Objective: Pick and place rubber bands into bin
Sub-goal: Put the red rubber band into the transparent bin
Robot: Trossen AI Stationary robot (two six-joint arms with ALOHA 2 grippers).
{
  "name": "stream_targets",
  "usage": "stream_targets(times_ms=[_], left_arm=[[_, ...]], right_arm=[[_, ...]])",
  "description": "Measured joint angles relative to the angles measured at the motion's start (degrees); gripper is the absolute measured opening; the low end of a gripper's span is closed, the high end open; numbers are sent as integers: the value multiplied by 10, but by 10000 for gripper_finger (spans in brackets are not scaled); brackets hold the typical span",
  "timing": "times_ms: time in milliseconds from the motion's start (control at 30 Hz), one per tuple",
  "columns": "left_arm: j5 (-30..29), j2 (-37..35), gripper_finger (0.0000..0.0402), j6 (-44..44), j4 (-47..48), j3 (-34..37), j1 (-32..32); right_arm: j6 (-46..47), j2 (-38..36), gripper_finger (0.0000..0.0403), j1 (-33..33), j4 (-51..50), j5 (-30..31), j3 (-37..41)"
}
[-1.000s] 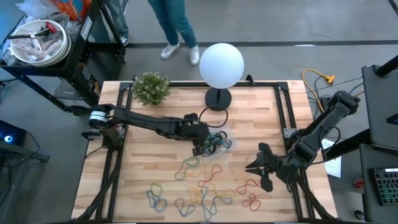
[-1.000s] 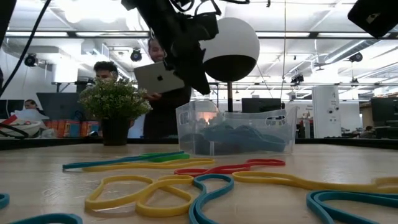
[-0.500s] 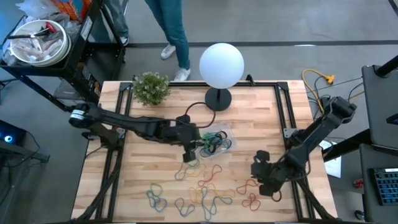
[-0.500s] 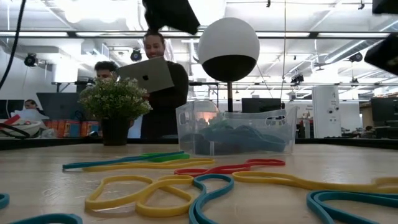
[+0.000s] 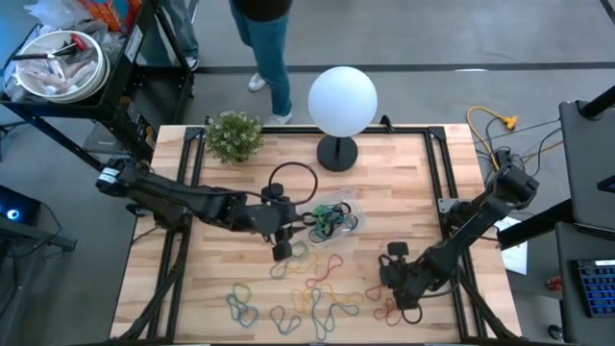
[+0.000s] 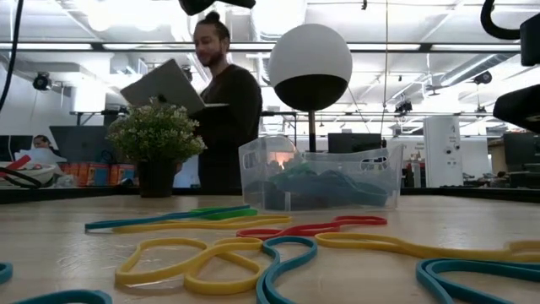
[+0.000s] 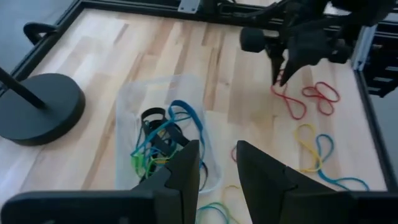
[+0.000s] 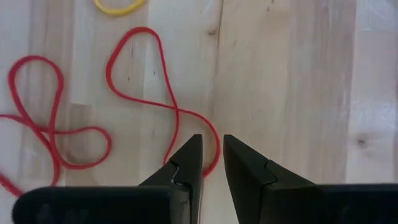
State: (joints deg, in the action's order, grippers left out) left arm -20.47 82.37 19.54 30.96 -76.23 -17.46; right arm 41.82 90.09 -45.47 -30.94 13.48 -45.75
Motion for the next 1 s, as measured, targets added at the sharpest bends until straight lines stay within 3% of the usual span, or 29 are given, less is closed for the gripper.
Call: stream_targets(times_ms=[433, 833, 1000], left_arm=[[-3, -1, 91, 57, 0, 5, -41], [-10, -1, 91, 102, 10, 6, -69], [-11, -1, 91, 123, 11, 6, -83]], right_arm=[[-35, 35, 59, 15, 8, -2, -6], [-95, 45, 58, 38, 25, -60, -6], [-96, 45, 33, 49, 24, -96, -5]])
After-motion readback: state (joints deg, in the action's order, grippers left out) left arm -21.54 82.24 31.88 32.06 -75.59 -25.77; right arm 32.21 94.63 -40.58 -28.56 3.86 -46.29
